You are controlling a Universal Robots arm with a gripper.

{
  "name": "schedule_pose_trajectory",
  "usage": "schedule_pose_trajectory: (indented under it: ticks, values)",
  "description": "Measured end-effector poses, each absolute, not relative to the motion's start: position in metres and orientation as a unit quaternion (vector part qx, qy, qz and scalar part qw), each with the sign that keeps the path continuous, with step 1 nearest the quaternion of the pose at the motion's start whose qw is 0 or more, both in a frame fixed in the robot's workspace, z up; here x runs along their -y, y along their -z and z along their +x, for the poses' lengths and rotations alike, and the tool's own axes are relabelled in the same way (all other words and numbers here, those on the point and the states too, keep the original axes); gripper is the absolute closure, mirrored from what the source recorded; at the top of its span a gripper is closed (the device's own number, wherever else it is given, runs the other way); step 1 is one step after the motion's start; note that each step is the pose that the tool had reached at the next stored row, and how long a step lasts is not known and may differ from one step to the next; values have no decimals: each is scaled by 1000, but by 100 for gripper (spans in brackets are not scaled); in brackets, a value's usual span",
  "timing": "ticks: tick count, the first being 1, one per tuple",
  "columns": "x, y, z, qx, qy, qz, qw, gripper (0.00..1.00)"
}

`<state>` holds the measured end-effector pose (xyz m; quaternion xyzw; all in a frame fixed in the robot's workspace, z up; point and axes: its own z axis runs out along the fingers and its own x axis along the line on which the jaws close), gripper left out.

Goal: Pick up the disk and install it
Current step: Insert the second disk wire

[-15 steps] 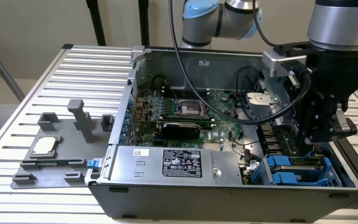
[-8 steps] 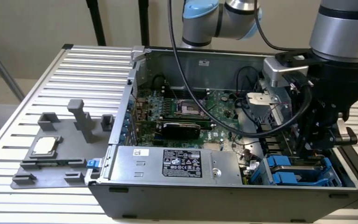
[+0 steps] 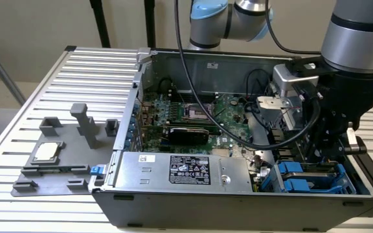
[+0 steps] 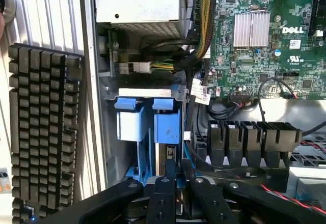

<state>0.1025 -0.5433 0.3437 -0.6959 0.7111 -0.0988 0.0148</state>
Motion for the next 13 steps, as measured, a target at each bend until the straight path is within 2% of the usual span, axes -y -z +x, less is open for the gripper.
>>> schedule_pose_trajectory:
  ticks: [13]
  values:
    - [550, -340, 105, -712, 93, -696, 23, 84]
